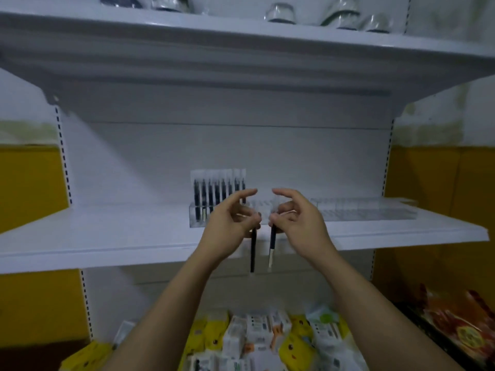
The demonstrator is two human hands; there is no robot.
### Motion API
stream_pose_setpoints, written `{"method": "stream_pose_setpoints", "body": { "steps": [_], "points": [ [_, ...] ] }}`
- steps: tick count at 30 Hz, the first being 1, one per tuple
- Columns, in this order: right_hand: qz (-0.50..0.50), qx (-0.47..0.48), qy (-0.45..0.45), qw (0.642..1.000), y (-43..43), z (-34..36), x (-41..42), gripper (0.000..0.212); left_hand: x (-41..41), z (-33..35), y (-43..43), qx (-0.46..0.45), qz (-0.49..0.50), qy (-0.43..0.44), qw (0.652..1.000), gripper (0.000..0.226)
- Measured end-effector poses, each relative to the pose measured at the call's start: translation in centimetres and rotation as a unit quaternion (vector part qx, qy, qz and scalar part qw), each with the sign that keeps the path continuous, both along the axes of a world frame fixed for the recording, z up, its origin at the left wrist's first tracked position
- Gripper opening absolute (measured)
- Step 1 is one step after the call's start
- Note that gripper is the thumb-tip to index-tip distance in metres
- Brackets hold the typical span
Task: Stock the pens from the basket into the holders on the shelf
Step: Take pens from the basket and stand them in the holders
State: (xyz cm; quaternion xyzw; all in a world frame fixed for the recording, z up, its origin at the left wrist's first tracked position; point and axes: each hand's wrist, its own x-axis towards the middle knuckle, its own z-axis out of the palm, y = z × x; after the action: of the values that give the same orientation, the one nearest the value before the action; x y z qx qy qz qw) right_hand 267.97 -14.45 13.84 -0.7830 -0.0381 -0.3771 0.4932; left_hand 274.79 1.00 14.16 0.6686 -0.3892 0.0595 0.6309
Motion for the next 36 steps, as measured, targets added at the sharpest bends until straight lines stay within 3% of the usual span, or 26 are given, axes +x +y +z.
{"method": "stream_pose_setpoints", "body": {
  "steps": [7, 16, 36],
  "points": [
    [-0.012, -0.033, -0.033, 0.999, 0.0, 4.4, 4.6, 0.043, 4.1, 4.6, 0.1, 0.015, 0.09, -0.082, 0.992, 0.041],
    [-0.046, -0.037, -0.085, 0.995, -0.8, 6.6, 10.5, 0.039, 8.8, 7.9, -1.3, 0.009, 0.137, -0.164, 0.977, 0.032],
    [-0.057, -0.032, -0.09, 0.994, -2.3, 6.7, 15.3, 0.037, 13.3, 7.4, -4.0, -0.002, 0.185, -0.209, 0.96, 0.03]
  ]
}}
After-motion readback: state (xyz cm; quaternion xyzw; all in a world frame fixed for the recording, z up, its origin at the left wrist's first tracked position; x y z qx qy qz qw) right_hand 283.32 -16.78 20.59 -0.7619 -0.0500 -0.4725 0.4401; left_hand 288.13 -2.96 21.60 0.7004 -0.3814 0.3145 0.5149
